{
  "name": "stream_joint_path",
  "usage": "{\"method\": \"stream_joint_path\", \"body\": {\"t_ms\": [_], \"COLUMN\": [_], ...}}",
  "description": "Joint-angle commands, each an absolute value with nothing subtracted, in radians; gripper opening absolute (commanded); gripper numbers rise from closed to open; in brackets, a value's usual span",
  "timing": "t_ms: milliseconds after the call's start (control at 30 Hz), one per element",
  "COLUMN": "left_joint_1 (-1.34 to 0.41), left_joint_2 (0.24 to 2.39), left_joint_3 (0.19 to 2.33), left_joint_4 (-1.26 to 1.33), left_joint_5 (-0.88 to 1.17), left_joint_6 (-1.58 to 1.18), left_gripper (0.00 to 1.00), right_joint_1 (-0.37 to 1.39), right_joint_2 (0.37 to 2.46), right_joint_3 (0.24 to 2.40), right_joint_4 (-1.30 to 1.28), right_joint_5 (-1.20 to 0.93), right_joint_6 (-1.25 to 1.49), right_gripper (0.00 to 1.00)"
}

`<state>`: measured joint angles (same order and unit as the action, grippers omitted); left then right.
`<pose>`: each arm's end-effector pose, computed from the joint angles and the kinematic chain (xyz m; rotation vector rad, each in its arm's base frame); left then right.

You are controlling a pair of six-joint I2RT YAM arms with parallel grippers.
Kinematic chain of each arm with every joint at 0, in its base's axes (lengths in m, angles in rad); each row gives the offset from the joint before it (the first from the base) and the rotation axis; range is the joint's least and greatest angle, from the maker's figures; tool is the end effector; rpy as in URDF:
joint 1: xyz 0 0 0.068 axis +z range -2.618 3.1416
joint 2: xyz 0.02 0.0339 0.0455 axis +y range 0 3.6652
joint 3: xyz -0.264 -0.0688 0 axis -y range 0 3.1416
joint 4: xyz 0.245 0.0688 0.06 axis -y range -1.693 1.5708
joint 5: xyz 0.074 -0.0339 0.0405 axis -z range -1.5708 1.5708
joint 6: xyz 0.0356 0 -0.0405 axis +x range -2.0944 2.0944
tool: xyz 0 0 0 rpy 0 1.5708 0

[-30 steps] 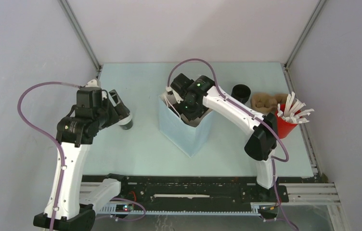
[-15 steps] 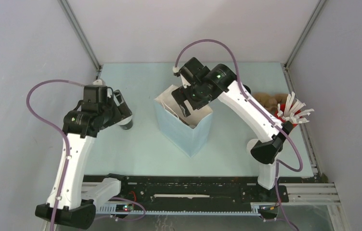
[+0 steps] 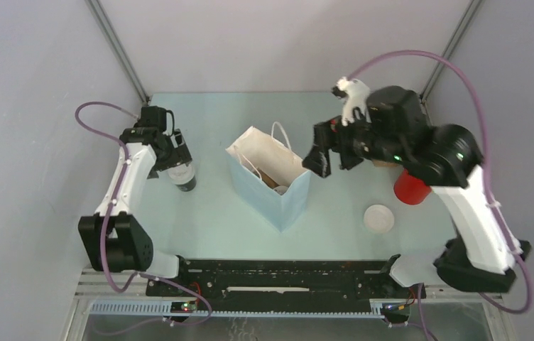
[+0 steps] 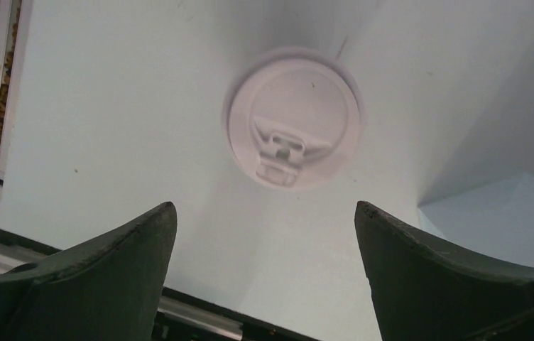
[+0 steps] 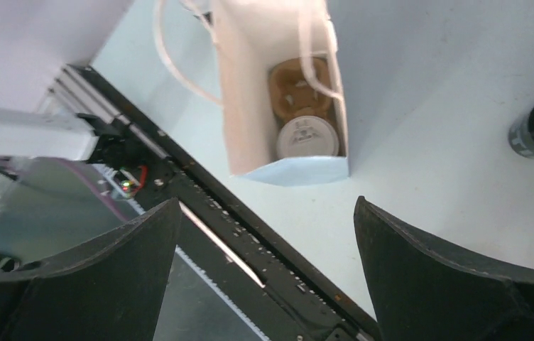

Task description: Pack the takeout coffee

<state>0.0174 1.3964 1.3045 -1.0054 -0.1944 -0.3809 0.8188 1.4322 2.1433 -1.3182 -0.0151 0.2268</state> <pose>0.2732 0.0116 0.3138 -0.5829 2.5744 0.1380 0.1499 0.1610 0.5178 -0.6629 2.1434 0.6005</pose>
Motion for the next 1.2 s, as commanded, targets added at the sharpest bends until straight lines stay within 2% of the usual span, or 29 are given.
{"method": "stream_joint_path", "body": {"t_ms": [0, 333, 533, 867, 1067, 1167], "left_joint_1": [0.047, 0.048, 0.046, 0.045, 0.034, 0.019], "left_joint_2": [1.486, 1.578, 1.592, 1.611, 1.624, 1.625], "left_joint_3": [1.343, 1.351, 1.341, 1.345, 1.351, 1.360], "left_joint_4": [-0.909, -0.864, -0.847, -0.839, -0.835, -0.841], "left_joint_5": [-0.166, -0.178, -0.137, -0.120, -0.125, -0.141], "left_joint_6": [-0.298, -0.244, -0.234, -0.224, -0.218, -0.216], "left_gripper": [1.00, 0.96, 1.00, 0.99, 0.89, 0.80], "right_joint_1": [0.802, 0.767, 0.761, 0.761, 0.758, 0.756], "right_joint_2": [1.332, 1.259, 1.256, 1.267, 1.280, 1.285], "right_joint_3": [1.998, 1.937, 1.917, 1.896, 1.898, 1.899], "right_joint_4": [-1.190, -1.201, -1.186, -1.167, -1.159, -1.156], "right_joint_5": [-0.114, -0.117, -0.134, -0.156, -0.161, -0.167], "right_joint_6": [0.313, 0.313, 0.318, 0.331, 0.330, 0.330], "right_gripper": [1.00, 1.00, 1.00, 1.00, 1.00, 1.00]}}
